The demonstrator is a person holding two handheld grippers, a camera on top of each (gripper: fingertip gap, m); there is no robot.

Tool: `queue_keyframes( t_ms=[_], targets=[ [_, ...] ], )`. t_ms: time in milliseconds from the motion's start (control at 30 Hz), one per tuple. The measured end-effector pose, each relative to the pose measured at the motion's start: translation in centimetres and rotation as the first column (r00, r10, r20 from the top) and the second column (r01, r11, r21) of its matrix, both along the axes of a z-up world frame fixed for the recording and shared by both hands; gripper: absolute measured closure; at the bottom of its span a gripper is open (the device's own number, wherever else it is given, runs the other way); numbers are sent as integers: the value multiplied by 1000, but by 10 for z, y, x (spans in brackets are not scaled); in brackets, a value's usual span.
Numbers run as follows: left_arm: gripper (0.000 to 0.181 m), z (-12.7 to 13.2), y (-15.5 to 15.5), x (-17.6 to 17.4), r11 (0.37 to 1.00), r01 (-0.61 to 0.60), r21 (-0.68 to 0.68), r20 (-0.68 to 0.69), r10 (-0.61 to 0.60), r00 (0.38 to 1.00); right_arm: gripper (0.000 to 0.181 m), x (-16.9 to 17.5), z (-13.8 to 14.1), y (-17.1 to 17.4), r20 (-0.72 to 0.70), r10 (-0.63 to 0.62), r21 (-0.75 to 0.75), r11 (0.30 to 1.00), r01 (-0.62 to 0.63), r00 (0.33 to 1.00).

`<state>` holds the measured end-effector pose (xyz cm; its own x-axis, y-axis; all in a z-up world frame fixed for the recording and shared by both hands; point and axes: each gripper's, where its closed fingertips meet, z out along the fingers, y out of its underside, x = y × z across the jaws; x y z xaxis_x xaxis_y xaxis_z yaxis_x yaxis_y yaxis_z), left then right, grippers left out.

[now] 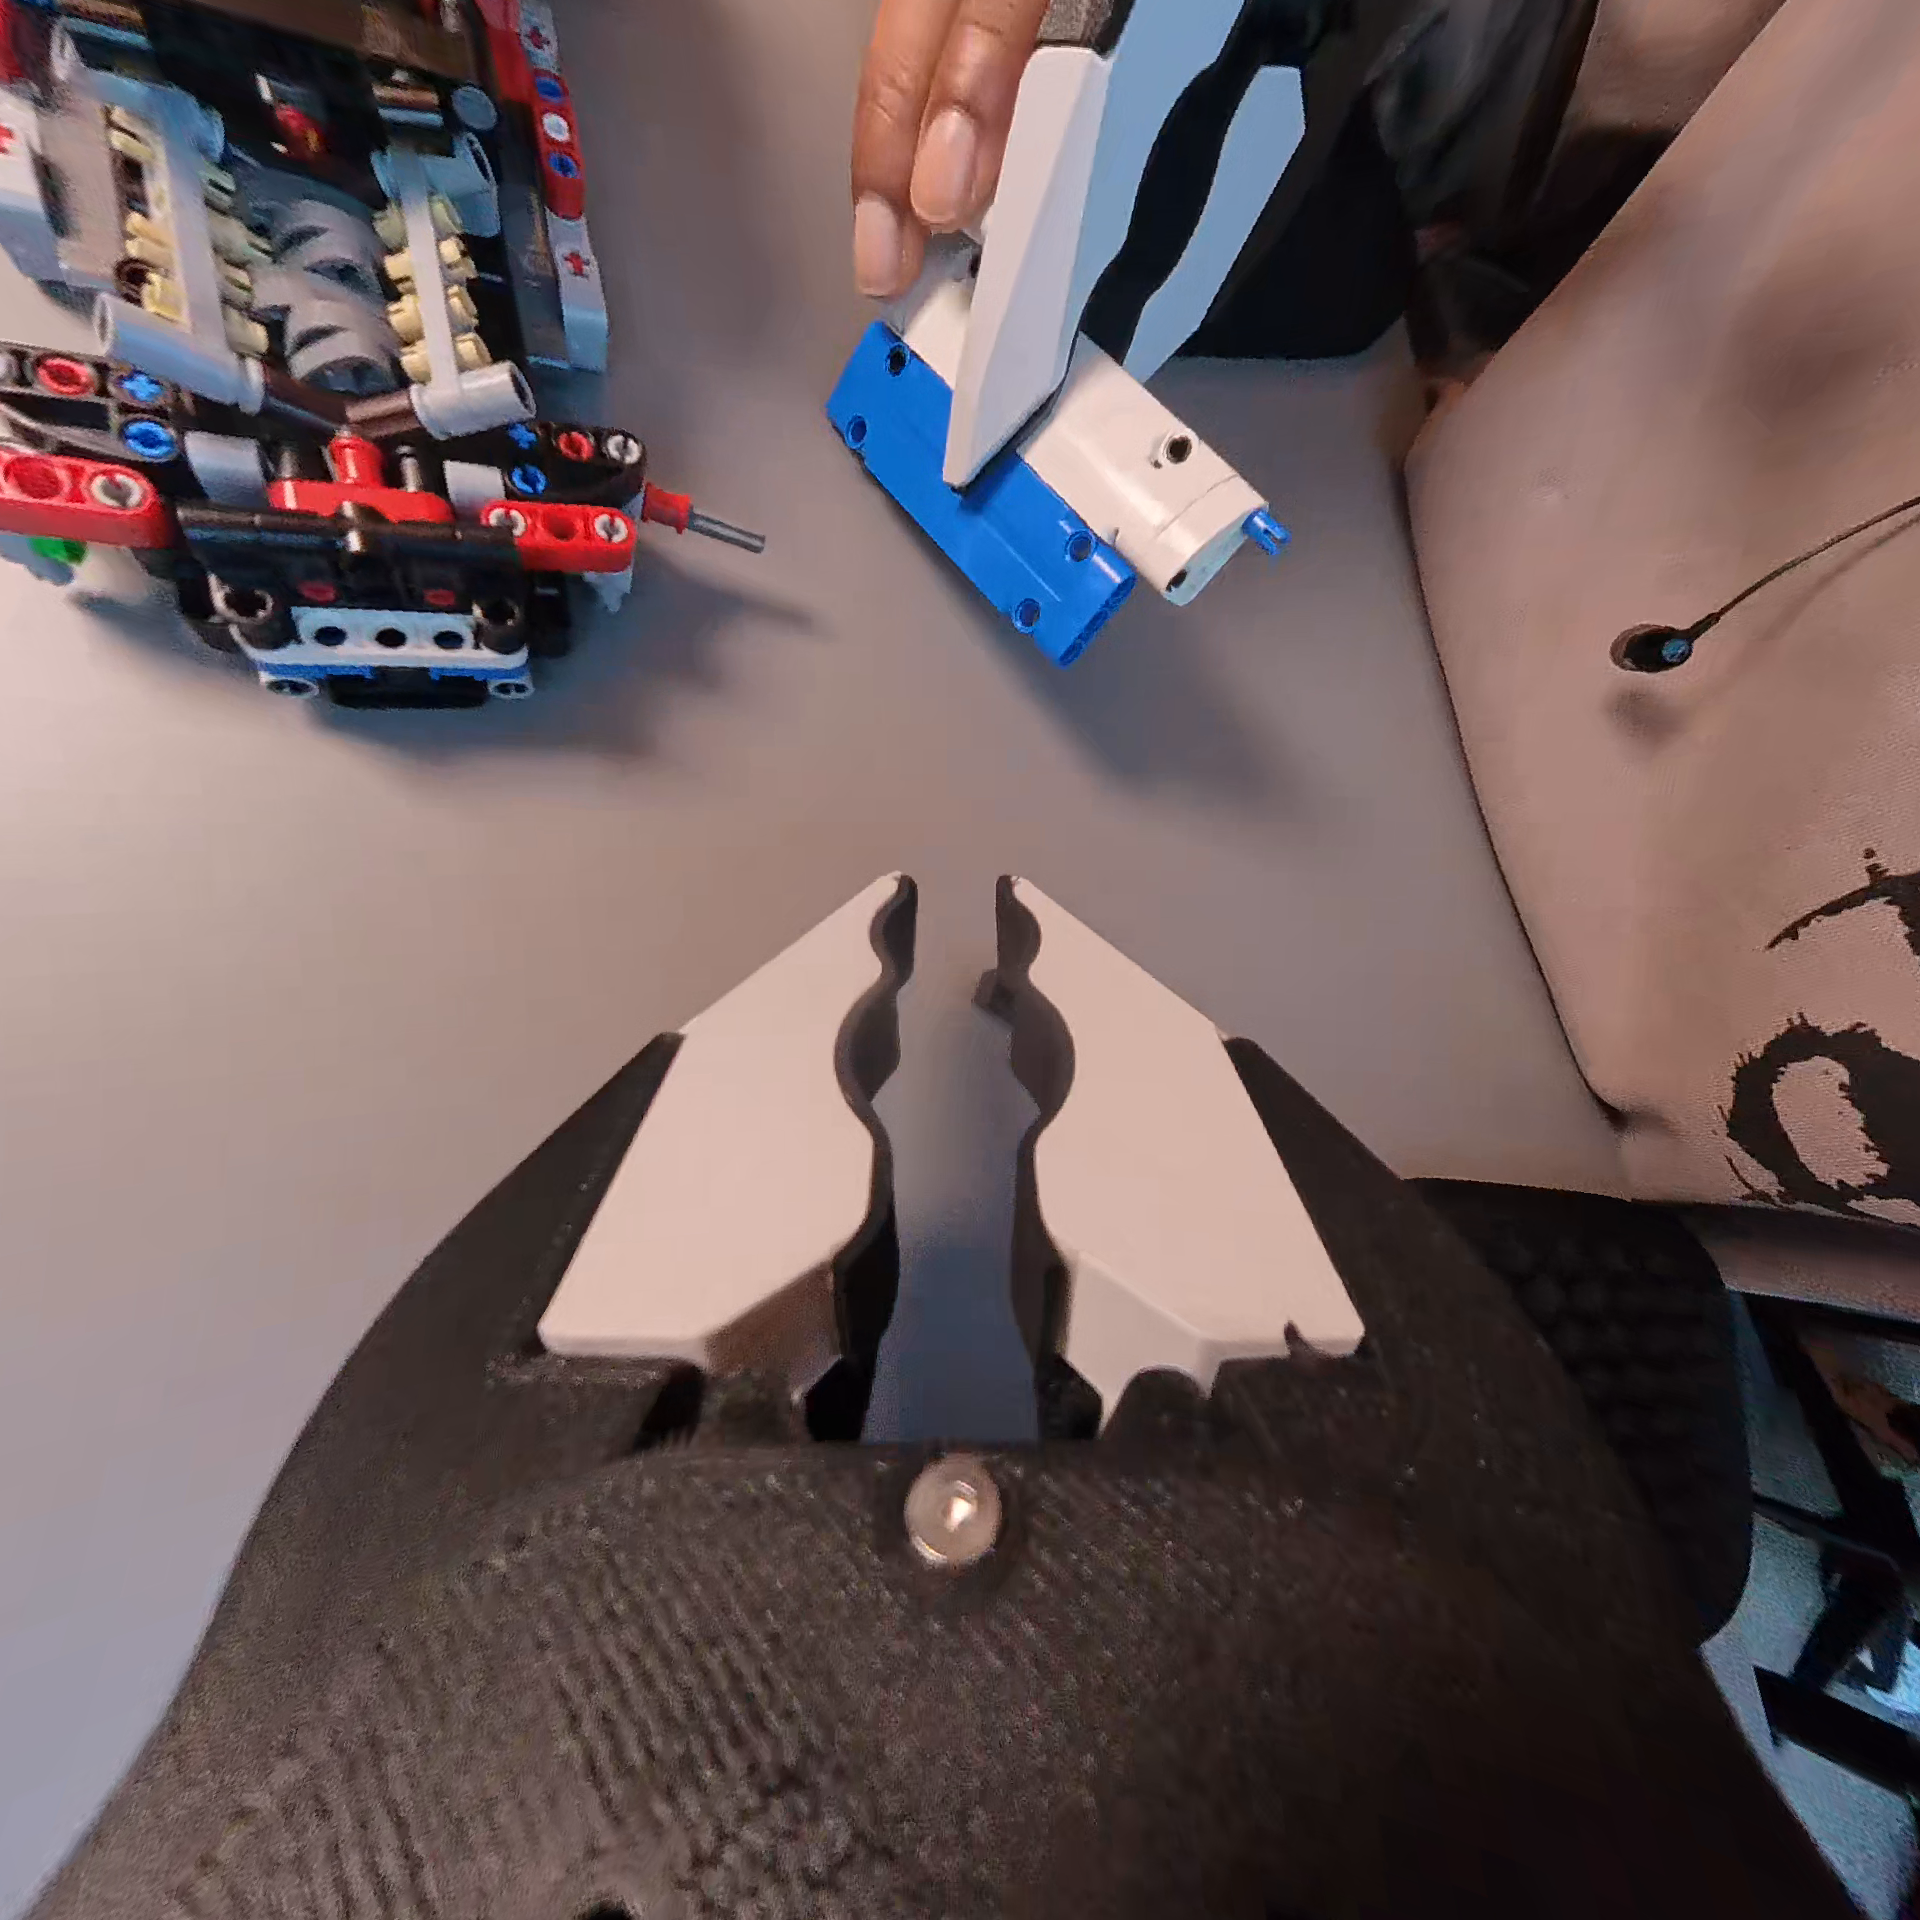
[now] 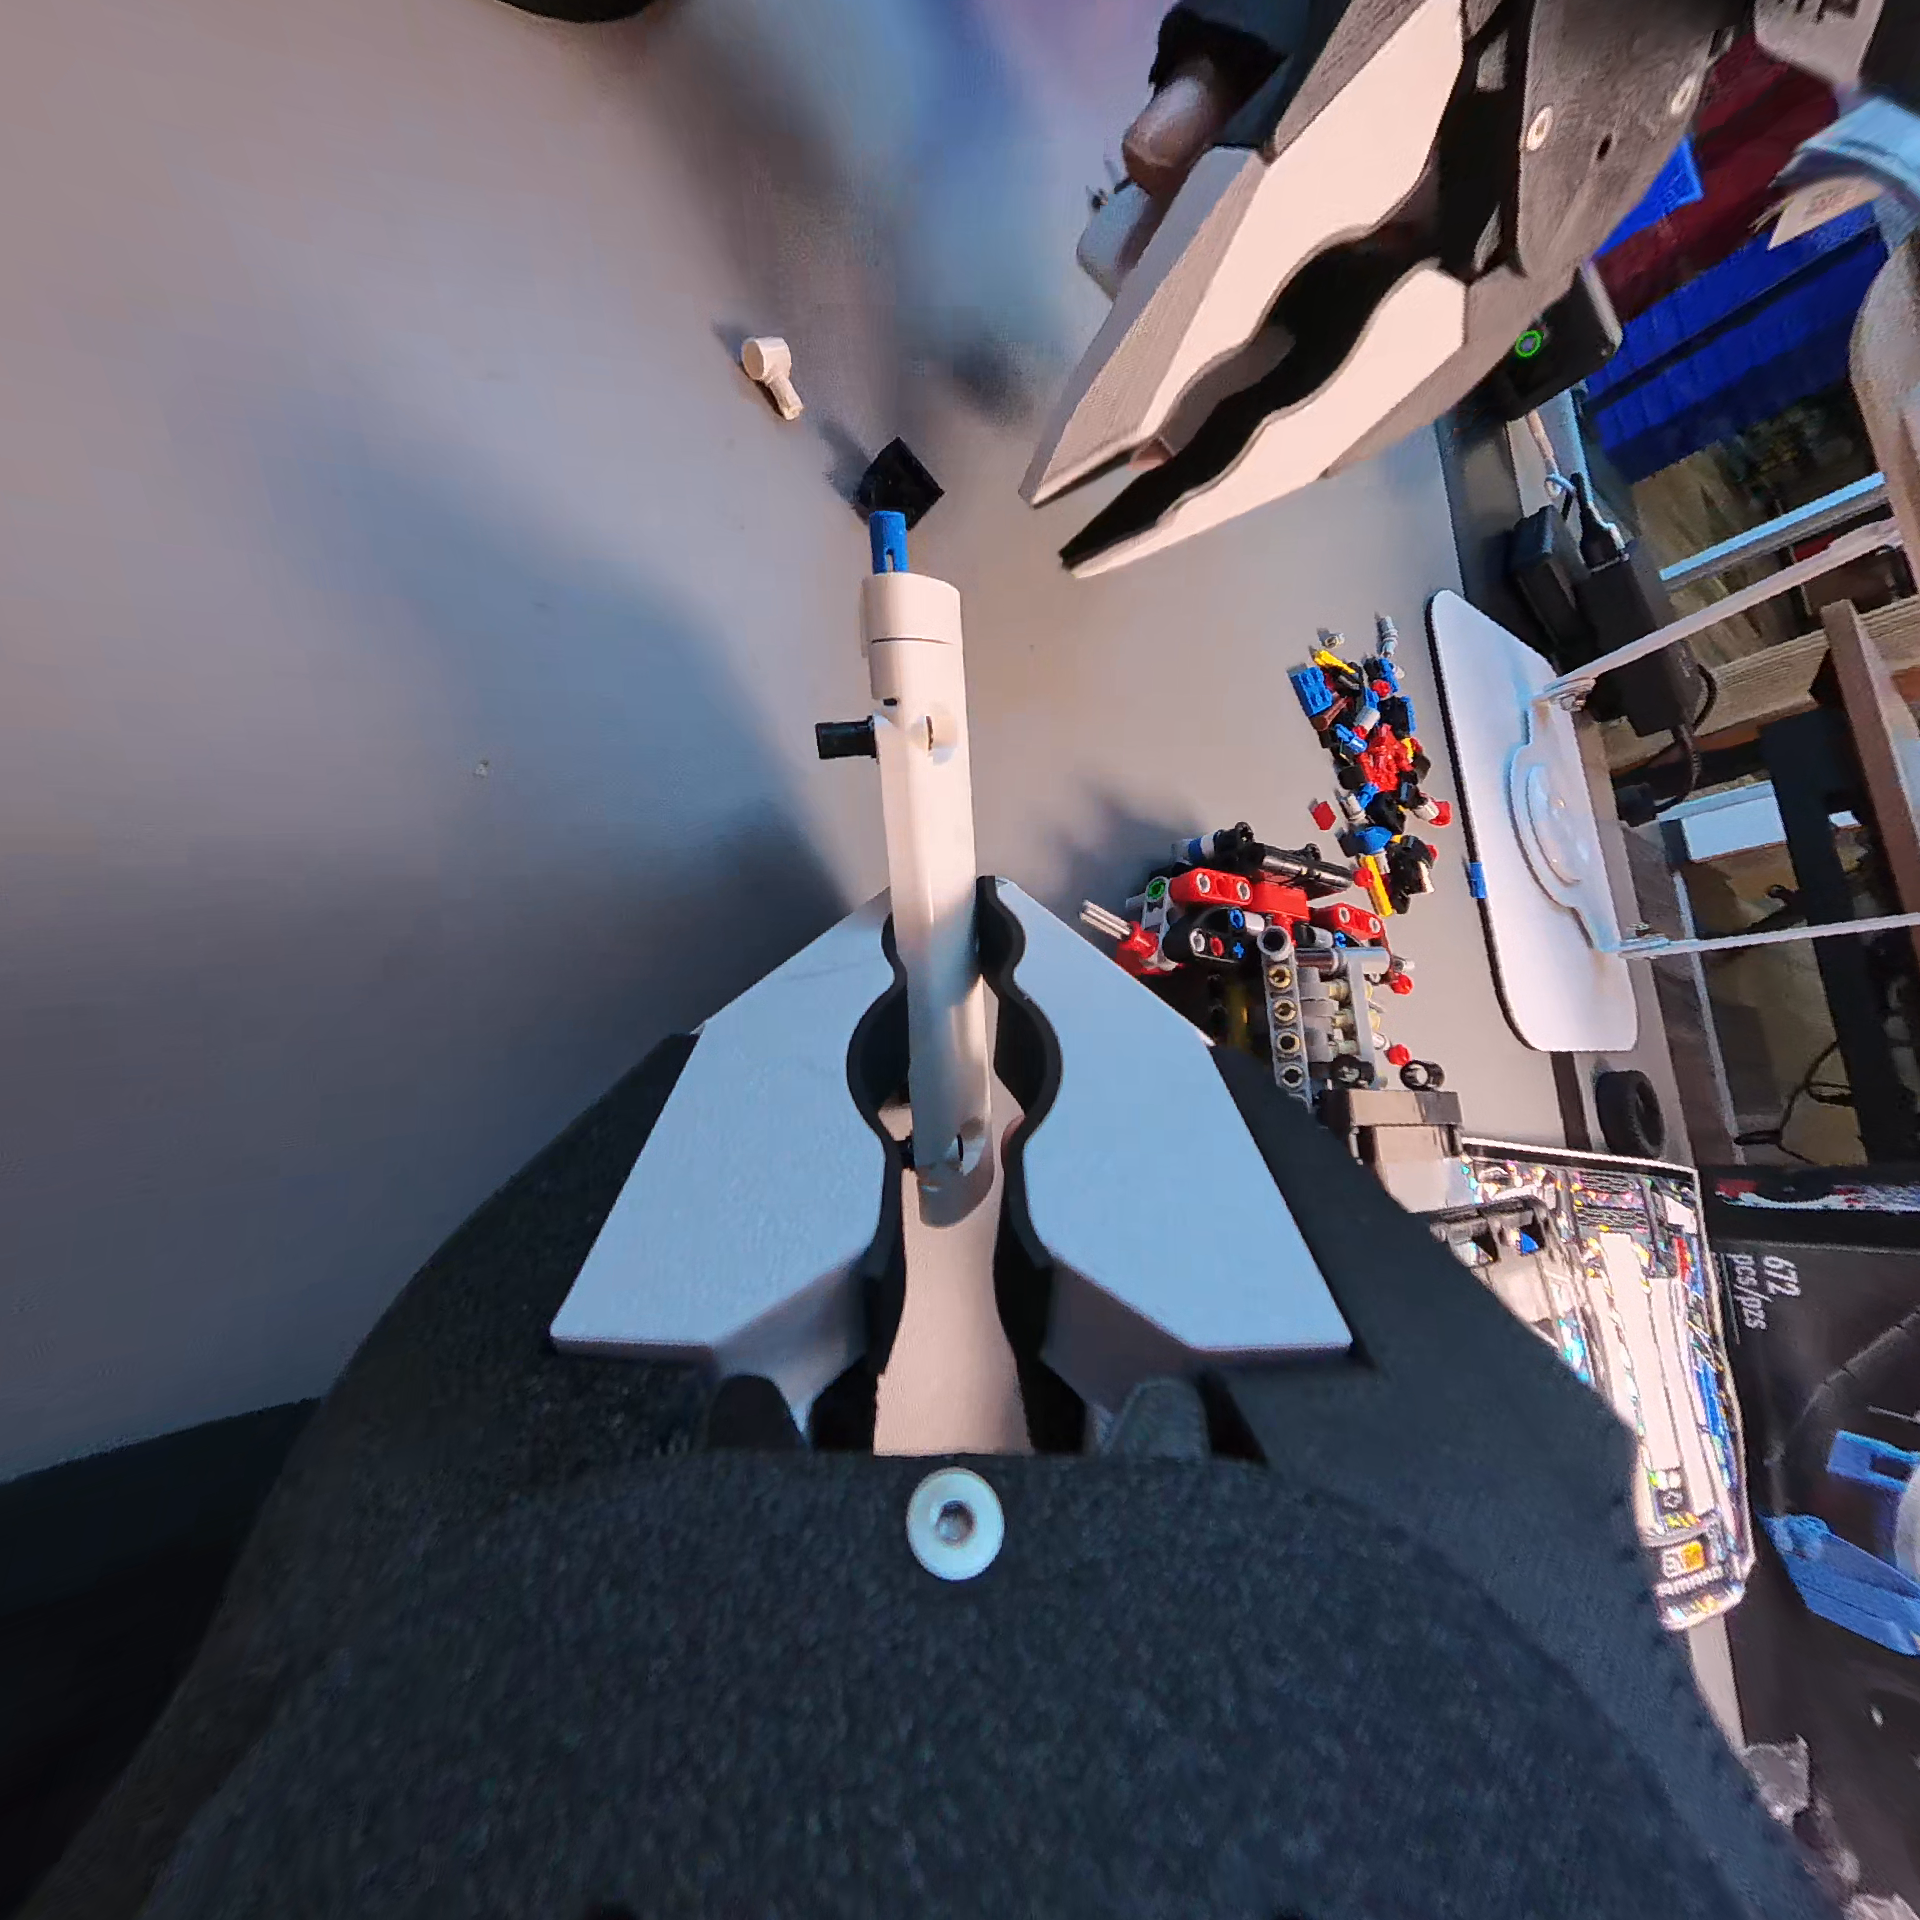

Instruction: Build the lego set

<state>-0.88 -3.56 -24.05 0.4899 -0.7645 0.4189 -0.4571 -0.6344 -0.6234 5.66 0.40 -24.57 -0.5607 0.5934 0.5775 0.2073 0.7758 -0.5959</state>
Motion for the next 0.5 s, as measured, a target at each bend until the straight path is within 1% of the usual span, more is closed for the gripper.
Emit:
queue_keyframes(
  t_ms=[67,167,200,300,400,500],
  targets=[
    [163,0,-12,-3,1000,-7,25,-29,7,1000,174,0,0,1,-1,-1,-2,1000,1,1000],
    [155,-7,-32,-4,994,30,107,-88,-21,996,174,0,0,0,-2,3,-3,1000,-3,1000],
    [153,-11,-33,-5,991,26,135,-113,-11,994,174,-1,0,0,-2,5,-4,1000,-5,1000],
    [149,-17,-36,0,986,21,162,-104,-4,995,174,-3,1,0,-4,4,-13,1000,-4,1000],
    [151,-28,-33,0,977,28,212,-144,3,990,174,-3,1,1,-8,-10,-18,1000,10,1000],
    [157,-29,-31,4,968,11,250,-109,17,994,174,-4,1,3,-14,-19,-11,1000,19,1000]
  ],
)
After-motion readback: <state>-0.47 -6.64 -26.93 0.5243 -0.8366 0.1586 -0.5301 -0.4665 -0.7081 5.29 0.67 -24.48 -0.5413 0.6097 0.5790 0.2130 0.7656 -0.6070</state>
